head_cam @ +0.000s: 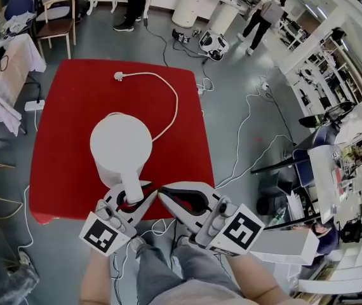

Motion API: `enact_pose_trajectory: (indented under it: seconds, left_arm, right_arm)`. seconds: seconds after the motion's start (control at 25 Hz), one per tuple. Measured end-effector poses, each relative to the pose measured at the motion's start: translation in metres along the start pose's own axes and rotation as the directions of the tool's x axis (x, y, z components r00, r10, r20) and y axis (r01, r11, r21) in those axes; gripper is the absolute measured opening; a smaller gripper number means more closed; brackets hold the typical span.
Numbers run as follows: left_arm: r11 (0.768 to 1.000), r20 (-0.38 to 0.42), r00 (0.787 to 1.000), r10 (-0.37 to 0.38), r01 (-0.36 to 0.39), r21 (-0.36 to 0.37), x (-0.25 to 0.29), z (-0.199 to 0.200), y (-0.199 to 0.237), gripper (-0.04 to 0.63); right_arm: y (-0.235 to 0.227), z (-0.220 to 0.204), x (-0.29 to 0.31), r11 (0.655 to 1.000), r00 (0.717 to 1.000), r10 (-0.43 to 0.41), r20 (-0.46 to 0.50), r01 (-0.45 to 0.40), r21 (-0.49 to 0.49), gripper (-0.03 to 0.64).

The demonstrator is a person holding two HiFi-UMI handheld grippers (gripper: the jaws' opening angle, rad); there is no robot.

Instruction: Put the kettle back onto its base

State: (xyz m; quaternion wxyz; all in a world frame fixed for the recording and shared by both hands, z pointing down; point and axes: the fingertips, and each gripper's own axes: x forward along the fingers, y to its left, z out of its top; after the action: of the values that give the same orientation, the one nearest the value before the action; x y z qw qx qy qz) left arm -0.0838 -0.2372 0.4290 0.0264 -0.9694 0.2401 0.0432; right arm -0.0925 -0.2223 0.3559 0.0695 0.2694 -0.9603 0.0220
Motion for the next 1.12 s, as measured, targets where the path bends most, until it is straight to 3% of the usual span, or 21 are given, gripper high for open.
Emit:
enact_pose_trajectory:
  seconds: [0.4,0.52,0.64,0.72,0.96,1.12]
  left_arm:
    - [0.999,0.022,1.000,-0.016,0.015,0.036,-0.004,0.000,-0.005,0.044]
    - [0.995,0.005,0.999,-0.046,0.046,0.084,-0.011,0.000,-0.003,0.073]
    - [0.997,-0.025,0.998,-0.055,0.057,0.058,-0.023,-0.002,0.003,0.109]
    - [0.994,-0.063,0.996,-0.060,0.065,0.082,-0.030,-0.002,0.003,0.115]
    - [0.999,-0.162,0.987,0.026,-0.018,0.050,-0.055,-0.008,0.015,0.130]
    - [0.997,-0.184,0.980,0.069,-0.059,0.058,-0.068,-0.008,0.026,0.143]
  right_arm:
    - [0.013,-0.001,0.005,0.999,0.999,0.040,0.004,-0.040,0.004,0.008]
    - [0.013,0.001,0.006,0.999,0.999,0.042,0.006,-0.042,0.006,0.008]
    - [0.012,-0.001,0.005,0.999,0.999,0.041,0.006,-0.041,0.010,0.008]
    - [0.013,-0.002,0.003,0.999,0.999,0.043,0.009,-0.044,0.010,0.008]
    - [0.019,0.001,-0.001,0.998,0.998,0.059,0.031,-0.059,0.009,0.008]
    - [0.023,0.005,-0.003,0.997,0.996,0.078,0.043,-0.078,0.000,0.008]
